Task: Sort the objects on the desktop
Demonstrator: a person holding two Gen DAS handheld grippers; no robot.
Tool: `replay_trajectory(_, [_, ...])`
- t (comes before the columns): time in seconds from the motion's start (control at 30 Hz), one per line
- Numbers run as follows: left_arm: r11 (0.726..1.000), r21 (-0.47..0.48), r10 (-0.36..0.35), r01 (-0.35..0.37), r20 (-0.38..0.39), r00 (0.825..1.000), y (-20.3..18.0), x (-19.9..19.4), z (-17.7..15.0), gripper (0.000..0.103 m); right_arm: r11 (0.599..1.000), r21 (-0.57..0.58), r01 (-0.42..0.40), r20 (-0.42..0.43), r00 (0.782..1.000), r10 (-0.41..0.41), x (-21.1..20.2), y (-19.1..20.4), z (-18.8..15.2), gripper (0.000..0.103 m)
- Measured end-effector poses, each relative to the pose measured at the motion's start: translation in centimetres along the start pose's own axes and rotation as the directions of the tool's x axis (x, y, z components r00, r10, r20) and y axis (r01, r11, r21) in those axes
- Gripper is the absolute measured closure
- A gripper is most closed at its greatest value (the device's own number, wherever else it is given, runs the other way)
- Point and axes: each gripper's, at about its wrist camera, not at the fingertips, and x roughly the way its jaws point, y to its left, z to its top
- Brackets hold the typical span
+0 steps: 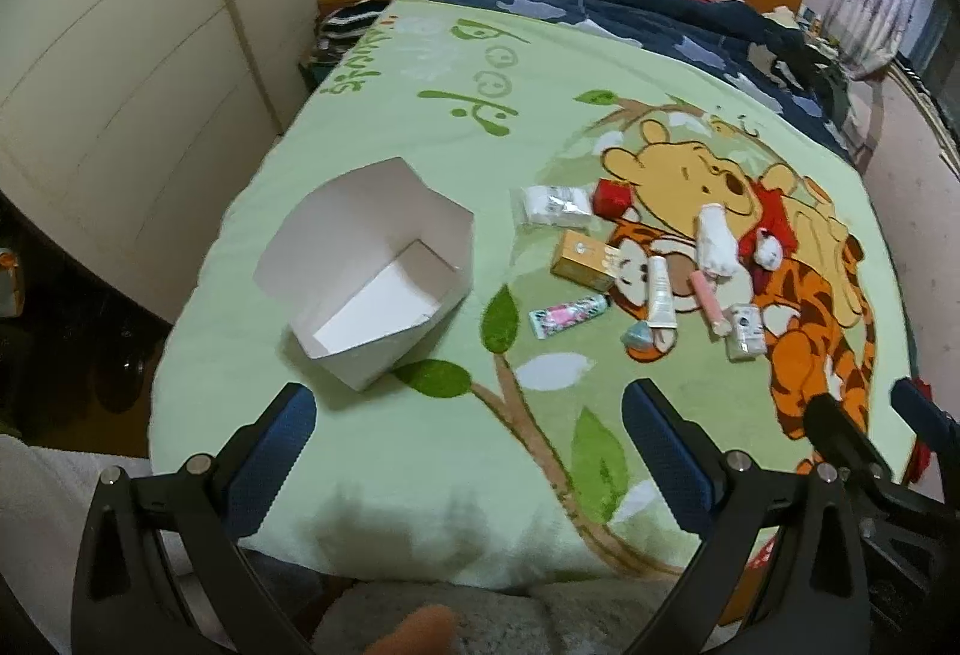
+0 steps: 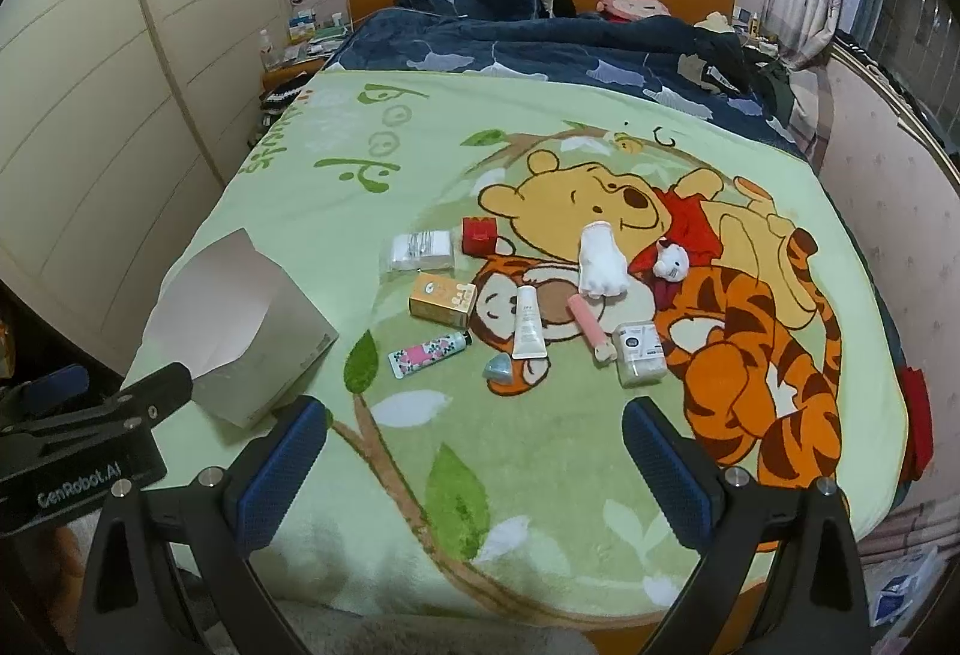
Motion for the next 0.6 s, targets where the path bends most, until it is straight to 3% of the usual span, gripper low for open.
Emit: replay_trajectory(0.6, [0.999, -0.026, -0.032, 0.032, -0.004, 0.999, 0.28, 0.01, -0.11, 0.0, 1.0, -0.007, 0.013, 0.013, 1.0, -0.013, 0.01, 0.05, 0.02, 0.002])
